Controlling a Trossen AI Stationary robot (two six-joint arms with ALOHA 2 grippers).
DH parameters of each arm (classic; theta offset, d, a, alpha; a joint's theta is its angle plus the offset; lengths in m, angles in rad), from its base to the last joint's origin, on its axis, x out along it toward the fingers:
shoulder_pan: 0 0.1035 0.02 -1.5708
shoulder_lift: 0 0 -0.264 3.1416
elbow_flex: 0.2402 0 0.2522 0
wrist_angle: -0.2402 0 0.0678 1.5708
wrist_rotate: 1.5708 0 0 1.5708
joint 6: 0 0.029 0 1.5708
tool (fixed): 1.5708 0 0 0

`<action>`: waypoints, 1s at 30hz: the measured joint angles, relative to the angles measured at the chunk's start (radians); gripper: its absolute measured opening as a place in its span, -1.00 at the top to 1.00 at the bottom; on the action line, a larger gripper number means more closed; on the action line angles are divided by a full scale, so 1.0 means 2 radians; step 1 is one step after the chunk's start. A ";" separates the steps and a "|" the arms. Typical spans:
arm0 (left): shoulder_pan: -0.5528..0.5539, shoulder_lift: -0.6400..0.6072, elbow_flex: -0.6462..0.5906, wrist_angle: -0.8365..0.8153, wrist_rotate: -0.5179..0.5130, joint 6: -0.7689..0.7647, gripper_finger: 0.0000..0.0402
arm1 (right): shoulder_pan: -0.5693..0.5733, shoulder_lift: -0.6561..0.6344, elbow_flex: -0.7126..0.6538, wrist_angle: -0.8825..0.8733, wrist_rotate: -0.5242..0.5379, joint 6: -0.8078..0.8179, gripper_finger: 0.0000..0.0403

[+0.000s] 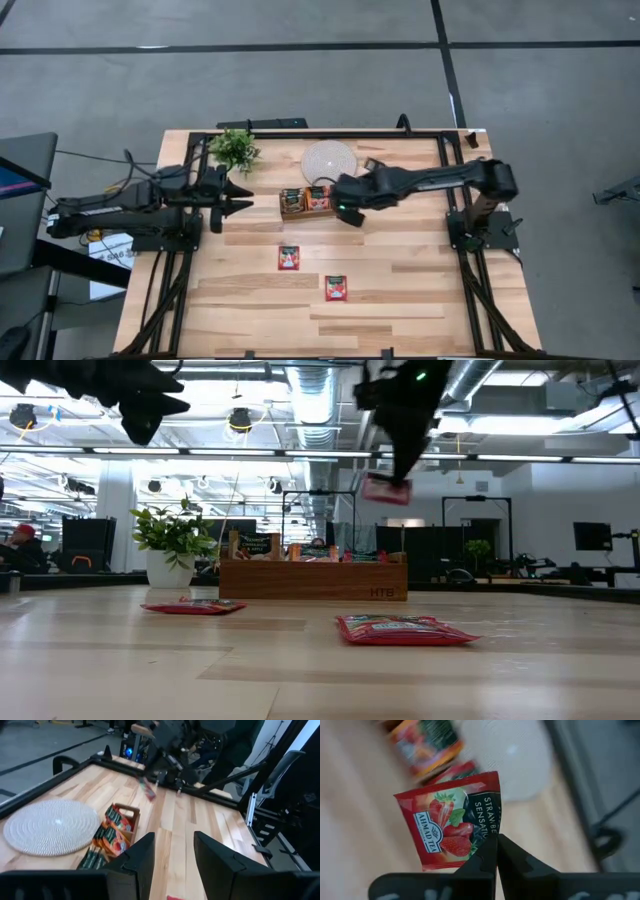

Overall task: Pick & Place Tea
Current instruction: Put the red tea bag into the right section of the wooden organizer

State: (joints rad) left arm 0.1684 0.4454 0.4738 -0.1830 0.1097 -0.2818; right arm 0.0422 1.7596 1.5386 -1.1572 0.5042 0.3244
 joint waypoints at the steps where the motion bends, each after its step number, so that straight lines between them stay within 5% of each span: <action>1: 0.000 0.000 -0.003 -0.001 0.000 0.000 0.36 | -0.004 0.013 0.011 0.000 0.017 -0.014 1.00; 13: 0.000 0.000 -0.016 -0.001 0.000 -0.002 0.36 | -0.026 0.113 0.059 0.014 0.091 -0.114 1.00; 30: 0.000 0.000 -0.016 -0.002 0.000 0.000 0.36 | -0.025 0.154 0.059 0.026 0.090 -0.123 1.00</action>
State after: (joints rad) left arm 0.1684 0.4454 0.4408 -0.1876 0.1097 -0.2810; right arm -0.0087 2.0682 1.6562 -1.1056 0.6834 0.0781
